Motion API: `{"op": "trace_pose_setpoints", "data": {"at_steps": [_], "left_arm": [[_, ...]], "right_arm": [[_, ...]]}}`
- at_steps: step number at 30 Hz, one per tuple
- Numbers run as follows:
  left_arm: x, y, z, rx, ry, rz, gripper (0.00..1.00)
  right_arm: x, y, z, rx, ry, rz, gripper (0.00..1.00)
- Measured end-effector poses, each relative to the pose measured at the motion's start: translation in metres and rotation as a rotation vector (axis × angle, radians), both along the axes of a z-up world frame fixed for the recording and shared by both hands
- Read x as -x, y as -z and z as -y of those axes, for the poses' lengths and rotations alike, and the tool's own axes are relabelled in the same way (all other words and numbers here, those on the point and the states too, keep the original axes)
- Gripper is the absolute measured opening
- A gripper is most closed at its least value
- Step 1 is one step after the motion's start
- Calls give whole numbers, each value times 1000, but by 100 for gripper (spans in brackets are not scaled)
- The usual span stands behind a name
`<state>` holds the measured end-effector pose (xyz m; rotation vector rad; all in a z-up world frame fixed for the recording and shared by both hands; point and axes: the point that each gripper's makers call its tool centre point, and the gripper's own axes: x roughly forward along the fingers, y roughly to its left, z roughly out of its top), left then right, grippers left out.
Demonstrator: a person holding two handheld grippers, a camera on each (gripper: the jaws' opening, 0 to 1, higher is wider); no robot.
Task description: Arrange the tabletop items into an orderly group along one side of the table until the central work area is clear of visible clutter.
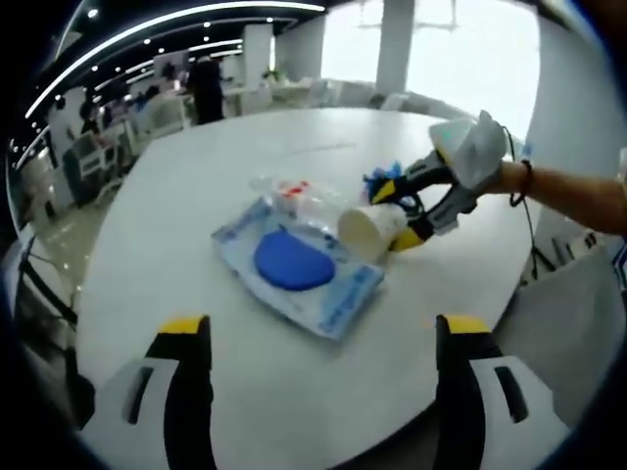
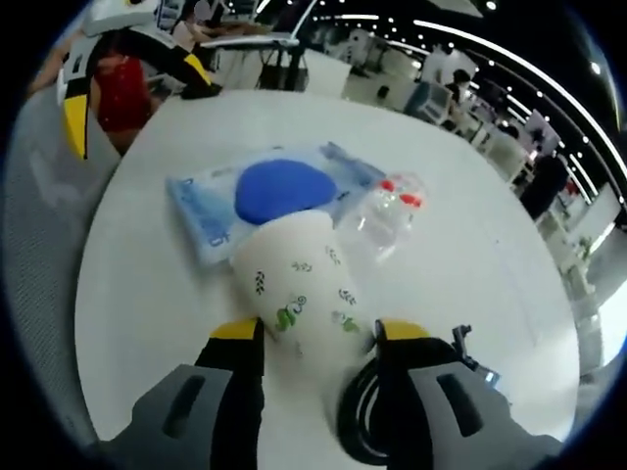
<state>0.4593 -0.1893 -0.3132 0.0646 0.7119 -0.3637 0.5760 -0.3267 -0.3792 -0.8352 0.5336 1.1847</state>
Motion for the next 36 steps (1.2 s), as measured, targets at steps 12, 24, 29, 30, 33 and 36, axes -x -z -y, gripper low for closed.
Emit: {"op": "trace_pose_setpoints", "data": {"at_steps": [12, 24, 29, 30, 33, 36], "left_arm": [[2, -7, 6, 82, -5, 16, 91], [3, -9, 11, 117, 8, 12, 90], [2, -14, 13, 161, -4, 24, 90], [1, -14, 13, 169, -5, 26, 90], [1, -15, 15, 187, -7, 27, 90], [-1, -22, 19, 237, -7, 48, 89]], "right_arm": [[8, -6, 4, -20, 28, -11, 41], [10, -27, 2, -127, 102, 2, 37], [14, -37, 0, -174, 123, 0, 37], [15, -40, -1, -188, 129, 1, 37], [18, -46, -2, -221, 141, -8, 37], [22, -53, -3, -255, 154, -20, 36]]}}
